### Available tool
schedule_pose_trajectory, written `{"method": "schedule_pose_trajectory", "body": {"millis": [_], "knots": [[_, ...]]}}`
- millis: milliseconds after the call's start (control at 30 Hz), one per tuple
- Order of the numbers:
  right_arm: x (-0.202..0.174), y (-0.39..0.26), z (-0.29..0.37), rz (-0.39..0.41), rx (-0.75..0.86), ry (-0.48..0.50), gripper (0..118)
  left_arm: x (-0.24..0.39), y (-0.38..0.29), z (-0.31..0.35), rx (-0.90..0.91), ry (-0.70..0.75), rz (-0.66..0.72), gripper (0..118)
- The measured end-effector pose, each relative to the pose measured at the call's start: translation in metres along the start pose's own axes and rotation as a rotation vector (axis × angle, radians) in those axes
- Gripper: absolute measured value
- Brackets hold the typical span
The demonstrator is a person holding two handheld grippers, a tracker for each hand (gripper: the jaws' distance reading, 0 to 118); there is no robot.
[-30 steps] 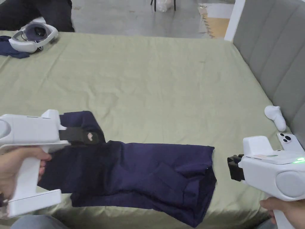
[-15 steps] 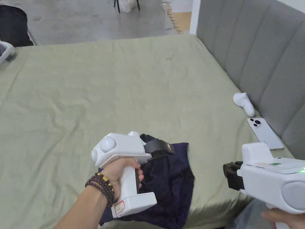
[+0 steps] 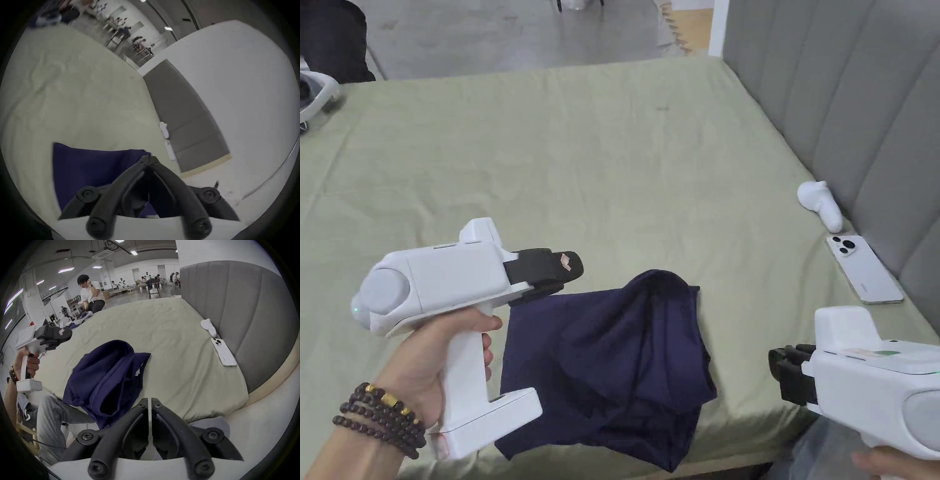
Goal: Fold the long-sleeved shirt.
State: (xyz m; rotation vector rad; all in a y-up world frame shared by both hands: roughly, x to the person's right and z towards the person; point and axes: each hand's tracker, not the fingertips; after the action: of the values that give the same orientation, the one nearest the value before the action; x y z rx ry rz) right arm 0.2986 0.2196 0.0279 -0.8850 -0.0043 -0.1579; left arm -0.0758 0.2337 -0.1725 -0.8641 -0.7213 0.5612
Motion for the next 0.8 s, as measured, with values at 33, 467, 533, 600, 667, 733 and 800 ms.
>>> {"method": "schedule_pose_trajectory", "body": {"millis": [33, 467, 533, 600, 667, 733, 800], "knots": [[-0.001, 0.0, 0.0, 0.002, -0.001, 0.002, 2, 0.001, -0.004, 0.0, -0.003, 0.018, -0.044, 5], [0.009, -0.017, 0.011, -0.022, -0.015, -0.012, 2, -0.049, -0.065, -0.07, -0.134, 0.205, -0.067, 5], [0.012, -0.019, 0.011, -0.025, -0.019, -0.018, 2, -0.033, -0.071, -0.081, -0.141, 0.158, -0.093, 5], [0.014, -0.02, 0.01, -0.031, -0.022, -0.023, 2, -0.013, -0.078, -0.099, -0.173, 0.126, -0.127, 5], [0.015, -0.021, 0.009, -0.038, -0.024, -0.03, 2, 0.008, -0.088, -0.124, -0.217, 0.092, -0.117, 5], [0.016, -0.021, 0.009, -0.042, -0.024, -0.039, 2, 0.028, -0.102, -0.15, -0.245, 0.088, -0.12, 5], [0.018, -0.022, 0.011, -0.049, -0.023, -0.041, 2, 0.043, -0.116, -0.179, -0.301, 0.135, -0.185, 5]]}}
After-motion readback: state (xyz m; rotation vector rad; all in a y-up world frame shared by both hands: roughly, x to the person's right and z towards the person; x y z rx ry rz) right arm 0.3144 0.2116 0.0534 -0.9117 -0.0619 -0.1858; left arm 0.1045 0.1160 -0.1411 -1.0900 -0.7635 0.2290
